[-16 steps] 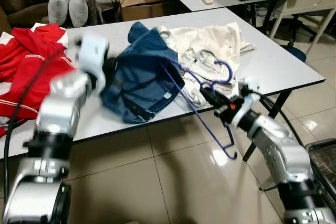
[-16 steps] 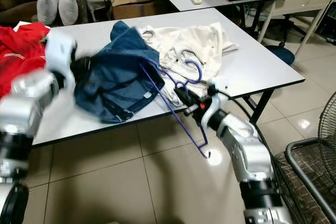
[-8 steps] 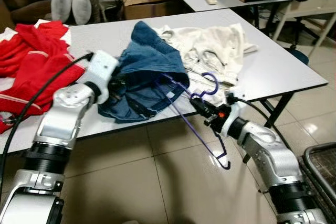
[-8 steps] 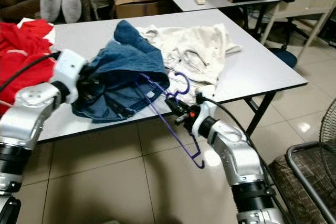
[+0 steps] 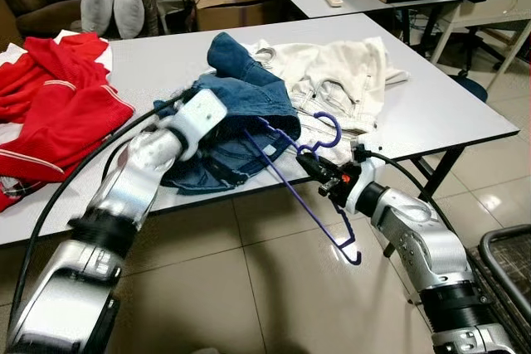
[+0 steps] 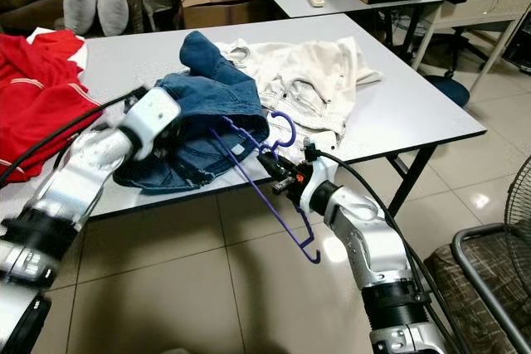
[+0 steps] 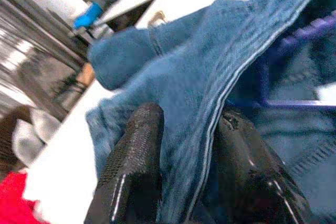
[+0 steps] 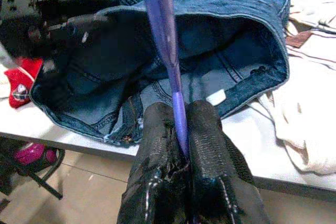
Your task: Hang hanger
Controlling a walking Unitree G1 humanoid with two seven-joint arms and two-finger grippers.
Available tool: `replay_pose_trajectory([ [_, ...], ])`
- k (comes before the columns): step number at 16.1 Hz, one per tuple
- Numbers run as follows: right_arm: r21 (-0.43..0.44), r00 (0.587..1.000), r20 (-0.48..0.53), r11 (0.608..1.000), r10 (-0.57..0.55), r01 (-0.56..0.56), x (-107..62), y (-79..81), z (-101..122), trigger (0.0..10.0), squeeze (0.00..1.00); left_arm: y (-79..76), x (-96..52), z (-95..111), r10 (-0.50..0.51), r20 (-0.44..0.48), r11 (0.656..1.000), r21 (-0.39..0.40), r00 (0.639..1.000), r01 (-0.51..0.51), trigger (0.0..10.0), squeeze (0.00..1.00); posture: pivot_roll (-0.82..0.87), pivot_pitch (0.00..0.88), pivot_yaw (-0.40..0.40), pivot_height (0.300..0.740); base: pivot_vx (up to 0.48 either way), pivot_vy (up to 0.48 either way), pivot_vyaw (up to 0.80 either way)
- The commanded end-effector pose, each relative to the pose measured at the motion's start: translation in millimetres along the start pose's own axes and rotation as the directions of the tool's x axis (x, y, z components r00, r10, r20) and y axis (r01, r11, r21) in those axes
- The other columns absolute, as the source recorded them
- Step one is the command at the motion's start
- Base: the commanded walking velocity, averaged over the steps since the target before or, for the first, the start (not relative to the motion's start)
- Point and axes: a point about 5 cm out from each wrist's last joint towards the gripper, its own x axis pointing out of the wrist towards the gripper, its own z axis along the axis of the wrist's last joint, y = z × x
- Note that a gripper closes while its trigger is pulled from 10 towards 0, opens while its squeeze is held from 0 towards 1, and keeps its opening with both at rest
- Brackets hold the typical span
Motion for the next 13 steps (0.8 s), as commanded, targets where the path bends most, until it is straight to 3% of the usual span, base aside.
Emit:
replay_pose_trajectory([
  [1,-0.008,1.000,0.016,1.000,-0.003,0.003,-1.0,2.4,3.4,10.0,0.00,4.4,4.0,3.3,0.033,0.003,0.998,0.048,0.999,-0.033,10.0,0.00,-0.08,0.000,0.050,0.740,0.000,0.000,0.00],
  [2,-0.004,1.000,0.018,1.000,-0.008,0.008,-1.3,2.3,3.1,10.0,0.00,5.9,5.4,4.5,0.044,0.010,0.997,0.060,0.999,-0.045,5.1,0.00,-0.08,0.000,0.056,0.740,0.000,0.000,0.00],
  [3,-0.001,1.000,0.017,1.000,-0.011,0.011,-1.3,2.3,1.8,10.0,0.00,6.1,7.5,4.7,0.038,0.012,0.997,0.067,0.999,-0.039,4.2,0.00,-0.08,0.000,0.056,0.740,0.000,0.000,0.00],
  [4,0.003,1.000,0.018,1.000,-0.013,0.013,-1.1,2.7,1.2,10.0,0.00,5.7,7.9,4.6,0.027,0.011,0.997,0.072,1.000,-0.028,0.0,0.00,-0.08,0.000,0.062,0.740,0.000,0.000,0.00],
  [8,0.047,0.998,0.006,0.997,-0.060,0.060,7.5,-1.9,-1.1,10.0,0.00,6.1,4.4,5.3,-0.113,-0.011,0.988,0.108,0.993,0.114,0.0,0.00,-0.06,0.000,0.043,0.740,0.000,0.000,0.00],
  [10,0.119,0.991,0.008,0.984,-0.134,0.132,18.3,-17.2,4.5,10.0,0.00,3.0,-4.0,27.6,-0.272,0.083,0.957,-0.083,0.959,0.279,0.0,0.00,-0.03,0.000,0.019,0.740,0.000,0.000,0.00],
  [13,0.215,0.990,0.078,0.971,-0.120,0.101,36.8,-19.4,24.0,10.0,0.00,5.0,-7.3,45.2,-0.330,0.157,0.917,-0.178,0.931,0.356,0.0,0.00,0.00,0.000,0.002,0.740,0.000,0.000,0.00],
])
